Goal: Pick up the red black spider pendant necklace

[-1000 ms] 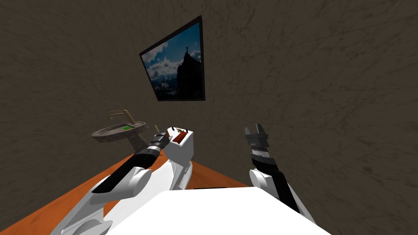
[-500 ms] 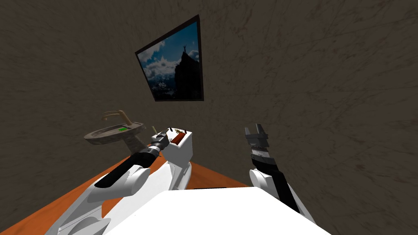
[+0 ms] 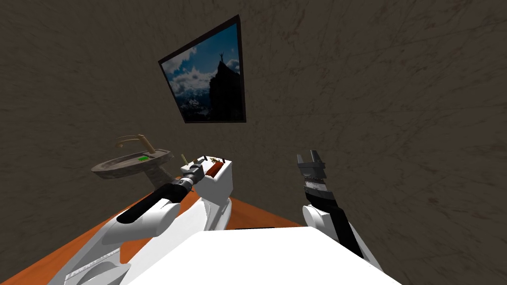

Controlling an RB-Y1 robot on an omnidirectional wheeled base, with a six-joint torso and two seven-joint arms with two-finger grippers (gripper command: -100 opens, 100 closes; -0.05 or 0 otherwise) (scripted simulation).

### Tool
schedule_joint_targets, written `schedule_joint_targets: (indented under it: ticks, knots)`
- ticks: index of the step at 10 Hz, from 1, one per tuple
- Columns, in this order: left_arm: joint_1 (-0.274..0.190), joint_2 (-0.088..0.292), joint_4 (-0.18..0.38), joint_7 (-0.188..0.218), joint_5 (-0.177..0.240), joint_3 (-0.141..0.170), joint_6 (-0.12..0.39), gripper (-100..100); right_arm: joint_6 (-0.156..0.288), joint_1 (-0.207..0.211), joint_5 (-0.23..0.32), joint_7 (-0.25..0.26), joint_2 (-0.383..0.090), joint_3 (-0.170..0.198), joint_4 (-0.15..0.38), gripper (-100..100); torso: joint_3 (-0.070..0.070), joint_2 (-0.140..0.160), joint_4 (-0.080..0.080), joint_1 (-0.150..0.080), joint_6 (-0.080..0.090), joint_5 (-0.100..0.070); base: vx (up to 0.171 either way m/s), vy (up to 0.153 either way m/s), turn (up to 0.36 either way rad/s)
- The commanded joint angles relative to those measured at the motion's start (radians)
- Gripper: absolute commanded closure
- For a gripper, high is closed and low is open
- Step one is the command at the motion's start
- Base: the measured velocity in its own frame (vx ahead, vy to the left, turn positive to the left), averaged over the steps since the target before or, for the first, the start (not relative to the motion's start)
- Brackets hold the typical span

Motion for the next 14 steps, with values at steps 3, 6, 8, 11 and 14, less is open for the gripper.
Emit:
schedule_joint_targets:
  ticks: [3, 6, 8, 11, 14]
  knots:
    - [-0.013, 0.015, -0.003, 0.003, 0.006, 0.006, 0.085, -100, 0.000, 0.000, 0.000, 0.000, 0.000, 0.000, 0.000, 0, 0.000, 0.000, 0.000, 0.000, 0.000, 0.000, 0.027, 0.013, -0.036]
    - [-0.024, 0.042, -0.005, 0.004, 0.024, 0.016, 0.173, -100, 0.000, 0.000, 0.000, 0.000, 0.000, 0.000, 0.000, 0, 0.000, -0.001, 0.000, 0.001, 0.000, 0.000, 0.043, 0.023, -0.062]
    - [-0.029, 0.056, -0.007, 0.003, 0.031, 0.020, 0.226, -100, 0.000, 0.000, 0.000, 0.000, 0.000, 0.000, 0.000, 0, -0.001, -0.001, 0.000, 0.001, 0.000, 0.000, 0.047, 0.036, -0.047]
    - [-0.035, 0.068, -0.009, 0.002, 0.039, 0.023, 0.297, -100, 0.000, 0.000, 0.000, 0.000, 0.000, 0.000, 0.000, 0, -0.001, -0.002, 0.000, 0.002, 0.000, 0.000, 0.049, 0.034, -0.051]
    - [-0.045, 0.092, -0.015, -0.001, 0.052, 0.026, 0.378, -100, 0.000, 0.000, 0.000, 0.000, 0.000, 0.000, 0.000, 0, -0.001, -0.002, -0.001, 0.002, 0.000, 0.001, 0.060, 0.048, -0.060]
